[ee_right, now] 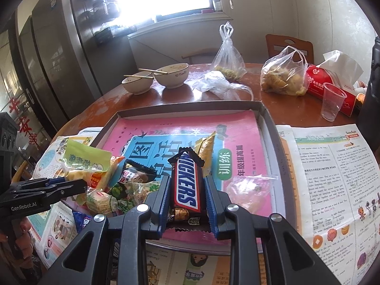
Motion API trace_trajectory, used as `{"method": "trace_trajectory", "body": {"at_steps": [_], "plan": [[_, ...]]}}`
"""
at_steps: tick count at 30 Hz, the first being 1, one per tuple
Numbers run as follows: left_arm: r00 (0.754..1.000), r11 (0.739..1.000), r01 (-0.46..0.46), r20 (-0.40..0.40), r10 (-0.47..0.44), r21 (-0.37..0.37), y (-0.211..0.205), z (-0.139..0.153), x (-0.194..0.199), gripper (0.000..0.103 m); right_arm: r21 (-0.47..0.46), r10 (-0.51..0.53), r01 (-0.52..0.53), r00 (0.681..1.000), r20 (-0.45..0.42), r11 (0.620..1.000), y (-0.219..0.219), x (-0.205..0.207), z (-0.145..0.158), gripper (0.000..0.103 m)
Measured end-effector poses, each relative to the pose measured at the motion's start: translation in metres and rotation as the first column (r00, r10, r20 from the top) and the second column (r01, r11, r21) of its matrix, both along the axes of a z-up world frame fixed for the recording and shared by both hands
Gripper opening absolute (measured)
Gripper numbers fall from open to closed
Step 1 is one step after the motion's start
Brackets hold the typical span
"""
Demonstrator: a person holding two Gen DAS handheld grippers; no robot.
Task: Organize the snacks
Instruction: 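Lower Snickers bar into box with right gripper while left gripper lowers green bag in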
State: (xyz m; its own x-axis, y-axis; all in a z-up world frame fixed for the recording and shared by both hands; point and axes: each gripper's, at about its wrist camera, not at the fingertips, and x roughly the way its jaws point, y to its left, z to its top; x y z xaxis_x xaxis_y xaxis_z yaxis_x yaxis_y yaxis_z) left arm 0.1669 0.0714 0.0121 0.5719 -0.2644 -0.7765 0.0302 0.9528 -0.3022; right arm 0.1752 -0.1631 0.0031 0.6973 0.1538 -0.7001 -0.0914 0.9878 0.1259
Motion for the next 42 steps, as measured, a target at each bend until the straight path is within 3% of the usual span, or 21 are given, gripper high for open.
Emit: {"method": "trace_trajectory", "body": {"at_steps": [42], "plan": [[0.999, 0.999, -0.038, -0.012, 0.038, -0.004, 0.011, 0.001, 0.000, 0.036, 0.001, 0.001, -0.001, 1.000, 0.016, 1.000, 0.000, -0.004, 0.004, 0.032]]}}
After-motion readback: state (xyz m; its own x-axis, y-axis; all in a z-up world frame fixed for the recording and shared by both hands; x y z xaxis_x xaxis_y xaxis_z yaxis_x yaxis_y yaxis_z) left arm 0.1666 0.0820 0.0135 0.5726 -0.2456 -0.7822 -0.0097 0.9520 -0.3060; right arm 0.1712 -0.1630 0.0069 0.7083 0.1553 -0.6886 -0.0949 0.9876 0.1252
